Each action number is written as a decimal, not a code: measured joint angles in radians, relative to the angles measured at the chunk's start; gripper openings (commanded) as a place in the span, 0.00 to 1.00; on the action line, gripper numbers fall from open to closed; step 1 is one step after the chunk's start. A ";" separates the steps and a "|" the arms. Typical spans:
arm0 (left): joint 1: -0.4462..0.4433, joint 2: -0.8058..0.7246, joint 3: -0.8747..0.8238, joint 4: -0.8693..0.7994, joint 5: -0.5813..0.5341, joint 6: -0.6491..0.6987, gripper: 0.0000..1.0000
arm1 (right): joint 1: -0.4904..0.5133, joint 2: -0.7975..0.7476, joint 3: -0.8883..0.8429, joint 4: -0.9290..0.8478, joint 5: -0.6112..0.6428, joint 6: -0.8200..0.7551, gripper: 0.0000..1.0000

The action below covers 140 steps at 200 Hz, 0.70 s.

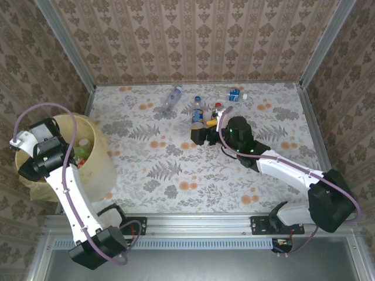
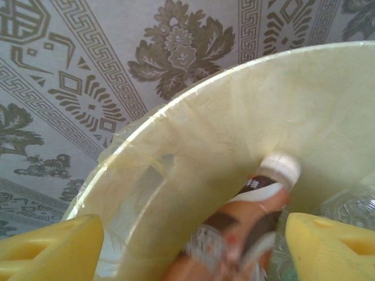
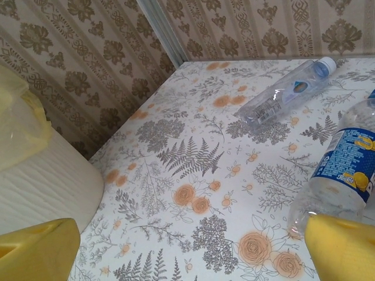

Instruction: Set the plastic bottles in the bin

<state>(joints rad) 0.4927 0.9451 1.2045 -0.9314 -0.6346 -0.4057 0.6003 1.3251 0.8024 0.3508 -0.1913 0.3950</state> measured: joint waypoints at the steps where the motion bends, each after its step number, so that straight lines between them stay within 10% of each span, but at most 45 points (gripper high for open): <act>1: 0.000 0.000 0.000 -0.001 0.001 0.000 0.85 | 0.000 0.000 0.000 0.000 0.000 0.000 1.00; 59: -0.062 -0.001 0.053 -0.003 0.152 -0.002 0.88 | 0.000 0.000 0.014 -0.042 0.050 -0.006 1.00; 140: -0.620 0.060 0.175 0.131 0.234 -0.004 1.00 | -0.134 0.068 0.191 -0.229 0.090 -0.138 1.00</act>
<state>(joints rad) -0.1268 1.0050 1.3800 -0.8005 -0.4004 -0.4099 0.4667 1.3933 0.9932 0.1215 -0.1009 0.2569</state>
